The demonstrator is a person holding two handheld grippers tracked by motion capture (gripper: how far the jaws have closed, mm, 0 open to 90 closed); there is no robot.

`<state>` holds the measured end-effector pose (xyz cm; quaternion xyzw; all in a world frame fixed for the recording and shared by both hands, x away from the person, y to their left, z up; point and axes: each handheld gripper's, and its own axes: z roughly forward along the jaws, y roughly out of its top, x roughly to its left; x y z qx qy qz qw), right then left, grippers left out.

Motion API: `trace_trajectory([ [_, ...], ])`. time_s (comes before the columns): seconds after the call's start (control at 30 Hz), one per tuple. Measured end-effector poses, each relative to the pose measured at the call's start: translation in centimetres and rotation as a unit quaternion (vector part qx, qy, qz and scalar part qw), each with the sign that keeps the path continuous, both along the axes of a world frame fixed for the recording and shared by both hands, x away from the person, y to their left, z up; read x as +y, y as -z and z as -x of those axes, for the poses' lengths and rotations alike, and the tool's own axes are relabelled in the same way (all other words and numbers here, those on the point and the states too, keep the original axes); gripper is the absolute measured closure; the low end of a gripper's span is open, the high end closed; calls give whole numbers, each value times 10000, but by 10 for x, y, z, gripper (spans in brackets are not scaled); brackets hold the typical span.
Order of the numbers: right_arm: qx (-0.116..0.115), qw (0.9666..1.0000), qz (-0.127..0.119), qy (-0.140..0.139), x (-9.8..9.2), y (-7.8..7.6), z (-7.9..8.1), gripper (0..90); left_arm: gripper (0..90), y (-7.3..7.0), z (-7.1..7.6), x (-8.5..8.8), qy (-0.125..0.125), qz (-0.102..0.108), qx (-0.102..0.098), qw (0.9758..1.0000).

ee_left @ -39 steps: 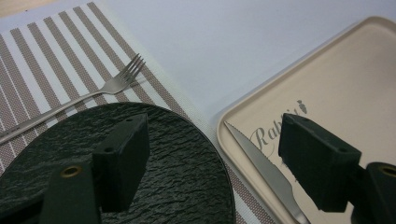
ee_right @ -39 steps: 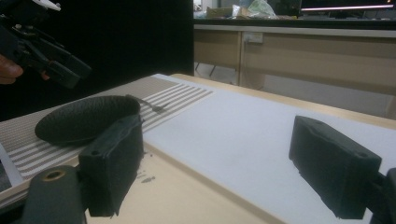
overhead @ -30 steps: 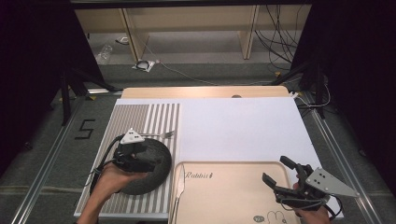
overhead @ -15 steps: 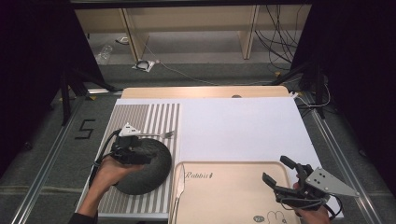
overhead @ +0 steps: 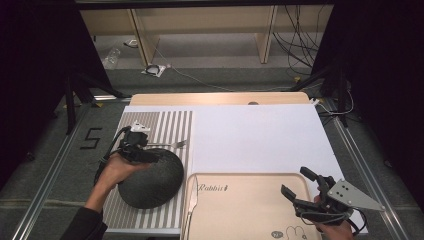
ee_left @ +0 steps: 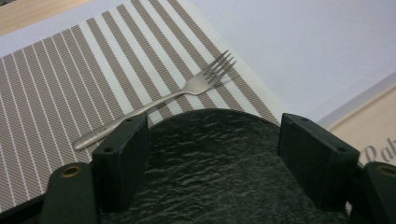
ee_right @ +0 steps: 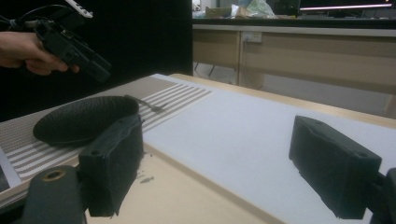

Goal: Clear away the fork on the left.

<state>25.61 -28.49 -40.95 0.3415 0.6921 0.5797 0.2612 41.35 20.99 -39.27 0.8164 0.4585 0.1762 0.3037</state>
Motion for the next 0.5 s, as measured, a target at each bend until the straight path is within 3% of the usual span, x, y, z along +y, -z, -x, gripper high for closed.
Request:
trace_trajectory([
  [0.5,-7,10000,14,1,0,0,0,187,254,-1,-40,-3,64,-539,257,9982],
])
